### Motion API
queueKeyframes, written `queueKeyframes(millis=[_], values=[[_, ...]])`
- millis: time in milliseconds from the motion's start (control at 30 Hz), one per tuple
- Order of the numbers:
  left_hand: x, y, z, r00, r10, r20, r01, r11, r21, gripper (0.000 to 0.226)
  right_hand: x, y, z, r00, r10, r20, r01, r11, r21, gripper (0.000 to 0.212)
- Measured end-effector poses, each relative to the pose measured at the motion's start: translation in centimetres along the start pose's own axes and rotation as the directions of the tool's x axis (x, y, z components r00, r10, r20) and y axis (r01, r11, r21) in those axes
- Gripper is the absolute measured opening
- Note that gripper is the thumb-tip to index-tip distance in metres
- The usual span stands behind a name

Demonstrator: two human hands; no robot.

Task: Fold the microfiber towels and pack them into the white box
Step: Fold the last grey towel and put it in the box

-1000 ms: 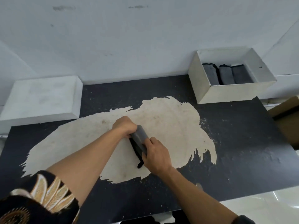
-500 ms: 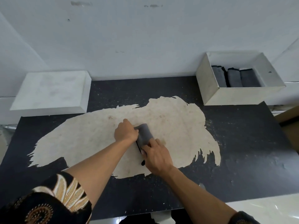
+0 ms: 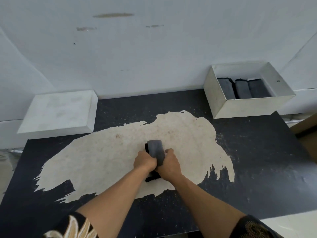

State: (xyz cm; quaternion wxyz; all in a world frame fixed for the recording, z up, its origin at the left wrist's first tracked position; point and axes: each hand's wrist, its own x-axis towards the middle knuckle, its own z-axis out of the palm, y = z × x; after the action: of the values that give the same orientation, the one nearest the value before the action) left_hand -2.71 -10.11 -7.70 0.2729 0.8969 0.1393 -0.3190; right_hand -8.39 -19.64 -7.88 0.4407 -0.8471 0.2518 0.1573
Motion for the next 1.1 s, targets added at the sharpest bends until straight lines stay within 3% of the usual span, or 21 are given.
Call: queueKeyframes(millis=[67, 100, 233, 300, 367, 467, 567, 667, 767, 867, 933, 1100], values=[[-0.1, 0.0, -0.1, 0.999, 0.034, 0.031, -0.029, 0.991, -0.129, 0.027, 0.4, -0.4, -0.9, 0.991, 0.134, 0.03, -0.137, 0.969, 0.204, 0.077], [-0.2, 0.3, -0.2, 0.998, 0.054, 0.044, -0.045, 0.981, -0.191, 0.032, 0.6, -0.6, -1.5, 0.982, 0.177, 0.06, -0.187, 0.941, 0.283, 0.073], [-1.5, 3.4, -1.1, 0.971, 0.24, 0.012, -0.221, 0.912, -0.346, 0.033, 1.4, -1.2, -5.1, 0.97, 0.193, 0.148, -0.243, 0.738, 0.63, 0.021], [-2.3, 5.7, -1.6, 0.933, 0.358, -0.02, -0.339, 0.864, -0.373, 0.027, 1.8, -2.0, -7.4, 0.98, 0.165, 0.112, -0.196, 0.696, 0.691, 0.02], [-3.3, 8.7, -1.9, 0.897, 0.438, -0.059, -0.42, 0.804, -0.422, 0.031, 2.3, -2.6, -10.2, 0.99, 0.131, 0.046, -0.126, 0.708, 0.695, 0.028], [-4.6, 13.6, -2.1, 0.89, 0.444, -0.101, -0.436, 0.765, -0.475, 0.049, 3.0, -2.9, -15.0, 0.998, 0.047, -0.053, 0.006, 0.686, 0.727, 0.03], [-5.4, 18.4, -1.3, 0.862, 0.499, -0.087, -0.487, 0.769, -0.413, 0.029, 4.1, -2.2, -19.8, 0.996, -0.004, -0.094, 0.075, 0.638, 0.767, 0.032], [-6.6, 23.7, 0.4, 0.817, 0.568, -0.098, -0.566, 0.757, -0.326, 0.04, 5.5, -0.8, -24.7, 0.993, -0.001, -0.117, 0.095, 0.599, 0.795, 0.029], [-7.6, 28.7, 2.5, 0.784, 0.617, -0.075, -0.617, 0.76, -0.204, 0.056, 7.3, 1.0, -29.7, 0.978, 0.02, -0.21, 0.142, 0.673, 0.726, 0.02], [-7.8, 33.6, 4.7, 0.743, 0.669, -0.028, -0.668, 0.739, -0.082, 0.055, 9.6, 3.0, -35.4, 0.953, -0.04, -0.299, 0.214, 0.789, 0.576, 0.016], [-7.4, 36.9, 5.5, 0.729, 0.685, -0.016, -0.682, 0.723, -0.113, 0.052, 11.3, 3.7, -39.2, 0.946, -0.081, -0.314, 0.249, 0.801, 0.544, 0.018], [-4.6, 44.0, 8.1, 0.824, 0.566, 0.011, -0.544, 0.796, -0.265, 0.048, 16.7, 4.5, -46.8, 0.98, -0.074, -0.183, 0.14, 0.915, 0.378, 0.03]])
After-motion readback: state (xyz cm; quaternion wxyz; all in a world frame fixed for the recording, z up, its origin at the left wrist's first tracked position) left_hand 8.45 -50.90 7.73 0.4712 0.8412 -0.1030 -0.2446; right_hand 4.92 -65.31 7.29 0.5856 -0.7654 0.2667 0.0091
